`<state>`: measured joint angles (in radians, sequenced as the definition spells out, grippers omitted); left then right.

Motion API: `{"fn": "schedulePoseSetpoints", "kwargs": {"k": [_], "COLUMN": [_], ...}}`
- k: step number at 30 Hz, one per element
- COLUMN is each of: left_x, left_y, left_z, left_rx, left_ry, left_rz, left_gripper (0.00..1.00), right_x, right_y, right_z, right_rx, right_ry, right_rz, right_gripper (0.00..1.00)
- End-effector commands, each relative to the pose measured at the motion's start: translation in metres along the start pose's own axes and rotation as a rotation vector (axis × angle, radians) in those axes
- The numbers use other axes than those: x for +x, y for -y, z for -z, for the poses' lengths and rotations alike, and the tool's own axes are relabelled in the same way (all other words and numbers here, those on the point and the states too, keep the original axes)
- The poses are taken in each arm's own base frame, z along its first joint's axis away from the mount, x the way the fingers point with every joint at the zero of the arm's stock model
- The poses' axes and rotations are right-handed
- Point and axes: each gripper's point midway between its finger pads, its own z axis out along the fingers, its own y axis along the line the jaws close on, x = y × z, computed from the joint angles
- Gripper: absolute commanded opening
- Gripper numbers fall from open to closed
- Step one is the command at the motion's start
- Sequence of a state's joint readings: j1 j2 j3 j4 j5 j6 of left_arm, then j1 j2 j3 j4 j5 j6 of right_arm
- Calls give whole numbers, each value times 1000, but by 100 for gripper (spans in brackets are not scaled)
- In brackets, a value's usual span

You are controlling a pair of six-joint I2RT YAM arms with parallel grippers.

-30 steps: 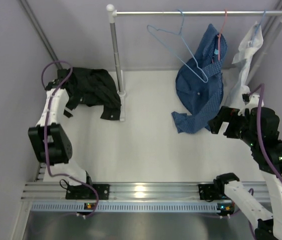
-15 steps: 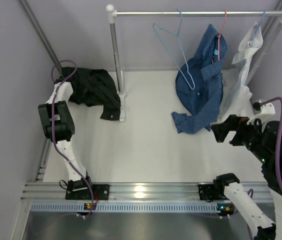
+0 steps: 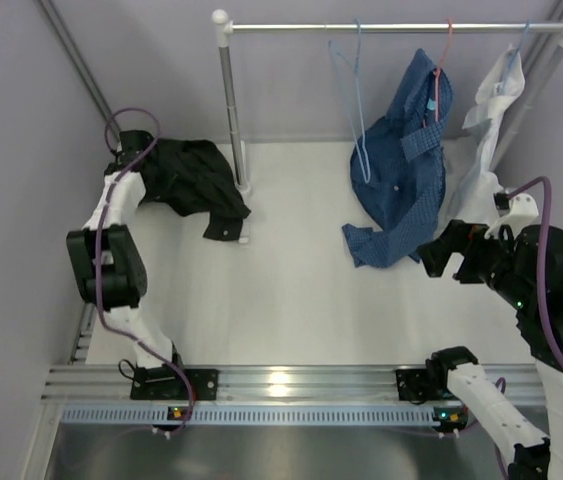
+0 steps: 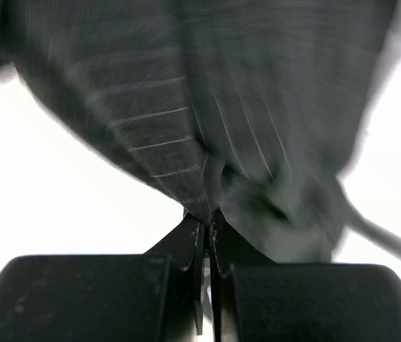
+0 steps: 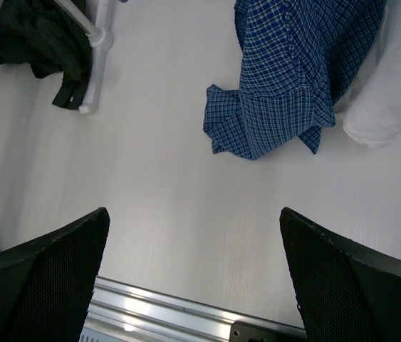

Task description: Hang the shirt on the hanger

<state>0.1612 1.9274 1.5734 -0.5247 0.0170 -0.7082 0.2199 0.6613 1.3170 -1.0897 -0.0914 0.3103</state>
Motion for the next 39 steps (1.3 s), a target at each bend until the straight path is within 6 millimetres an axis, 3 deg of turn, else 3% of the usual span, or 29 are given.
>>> {"fn": "schedulePoseSetpoints", "kwargs": {"k": [1,2,3,4,5,6,7,8,9,10,12,13,16,18,19,22,23,25,26,27,29,31,32,35,37,39], "left_x": [-12,14,24,60,94,112,153,176,209,245,289,320,376,391,388,347,325,298,287,287,297,325,341,368,383,399], "left_y": [100,103,110,124,114,113,118,112,93,91,69,62,41,27,32,33,42,37,42,42,37,30,17,1,-7,-4], "left_z": [152,164,204,222,219,245,259,265,256,282,284,305,320,324,336,339,354,353,364,363,375,374,376,362,351,352], "left_rx": [303,318,378,446,462,527,593,616,601,687,701,768,828,811,818,739,757,693,702,688,706,708,702,620,557,583], "left_ry": [274,263,313,282,218,213,141,105,35,-32,-110,-165,-297,-358,-345,-197,-134,-40,-18,-11,-101,-231,-345,-487,-545,-611], "left_rz": [-281,-338,-372,-417,-446,-449,-464,-472,-492,-505,-563,-634,-805,-898,-908,-855,-802,-808,-803,-864,-972,-1113,-1163,-1216,-1214,-1215], "left_gripper": [0,0,0,0,0,0,0,0,0,0,0,0,4,26,57,80,94,98,98,98,98,98,98,98,98,98], "right_x": [-3,-4,-7,-11,-12,-17,-21,-24,-26,-29,-31,-32,-26,-14,-11,3,6,21,26,31,37,48,55,80,103,126], "right_y": [0,1,2,1,1,1,0,1,0,-1,-4,-5,-18,-31,-34,-45,-59,-67,-72,-69,-68,-68,-72,-78,-70,-60], "right_z": [-4,-5,-7,-7,-8,-8,-9,-9,-10,-12,-14,-18,-32,-42,-47,-59,-59,-66,-66,-70,-69,-68,-65,-58,-58,-61], "right_rx": [3,8,12,14,14,19,21,24,25,22,12,4,-71,-151,-173,-244,-329,-392,-410,-391,-385,-398,-432,-497,-466,-424], "right_ry": [2,3,10,15,15,24,30,34,36,40,42,46,18,-33,-51,-115,-141,-207,-227,-235,-232,-254,-278,-343,-381,-412], "right_rz": [11,12,20,25,28,40,42,46,47,46,33,26,-9,-47,-58,-89,-86,-108,-121,-121,-111,-113,-112,-106,-113,-129], "right_gripper": [99,99,100,100,99,99,100,99,99,99,99,100,100,100,99,100,99,99,99,99,99,99,99,99,98,98]}}
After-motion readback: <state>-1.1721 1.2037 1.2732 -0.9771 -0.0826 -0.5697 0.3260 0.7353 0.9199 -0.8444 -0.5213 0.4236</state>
